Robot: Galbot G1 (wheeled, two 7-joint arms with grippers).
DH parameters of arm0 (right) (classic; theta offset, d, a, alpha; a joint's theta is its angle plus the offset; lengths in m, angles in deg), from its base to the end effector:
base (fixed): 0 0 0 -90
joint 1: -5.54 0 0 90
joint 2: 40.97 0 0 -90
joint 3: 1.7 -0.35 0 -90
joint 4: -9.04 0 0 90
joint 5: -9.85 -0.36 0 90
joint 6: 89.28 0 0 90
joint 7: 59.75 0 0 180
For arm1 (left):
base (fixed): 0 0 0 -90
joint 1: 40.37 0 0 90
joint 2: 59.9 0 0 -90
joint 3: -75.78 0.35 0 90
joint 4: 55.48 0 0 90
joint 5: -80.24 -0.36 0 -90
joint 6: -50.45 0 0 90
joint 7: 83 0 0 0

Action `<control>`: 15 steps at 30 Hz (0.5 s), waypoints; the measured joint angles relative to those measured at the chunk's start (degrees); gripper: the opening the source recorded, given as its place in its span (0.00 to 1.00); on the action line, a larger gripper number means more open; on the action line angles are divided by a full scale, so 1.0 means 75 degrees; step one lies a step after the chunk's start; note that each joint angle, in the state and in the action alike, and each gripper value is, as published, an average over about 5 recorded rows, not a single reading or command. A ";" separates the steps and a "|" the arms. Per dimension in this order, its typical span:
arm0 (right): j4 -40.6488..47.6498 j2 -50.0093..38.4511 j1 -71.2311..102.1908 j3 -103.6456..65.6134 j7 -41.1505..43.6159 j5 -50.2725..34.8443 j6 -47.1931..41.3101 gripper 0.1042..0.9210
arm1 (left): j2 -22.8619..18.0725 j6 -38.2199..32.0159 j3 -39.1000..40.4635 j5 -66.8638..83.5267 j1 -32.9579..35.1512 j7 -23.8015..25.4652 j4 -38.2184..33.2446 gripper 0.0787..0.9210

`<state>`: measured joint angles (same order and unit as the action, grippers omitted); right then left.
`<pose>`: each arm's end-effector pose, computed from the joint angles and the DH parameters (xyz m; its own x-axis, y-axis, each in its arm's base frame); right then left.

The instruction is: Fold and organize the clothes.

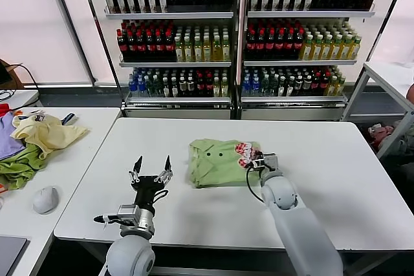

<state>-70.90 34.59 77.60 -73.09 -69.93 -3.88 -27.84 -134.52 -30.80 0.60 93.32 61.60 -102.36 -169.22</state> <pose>0.4514 0.0066 -0.3038 -0.9131 -0.0209 0.4073 -0.0957 0.9818 -0.1642 0.2660 -0.0269 -0.2814 -0.9997 0.0085 0.0248 0.0080 0.9998 -0.0200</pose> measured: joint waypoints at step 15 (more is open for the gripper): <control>-0.1677 -0.0628 0.1561 -0.1098 0.0369 0.0194 0.1658 0.46 | -0.0026 0.0011 0.0148 -0.0240 0.0248 0.0168 -0.0319 0.88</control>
<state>-83.48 29.87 89.31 -81.33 -67.16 -2.42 -15.41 -134.71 -30.72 1.71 91.53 63.46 -101.10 -171.61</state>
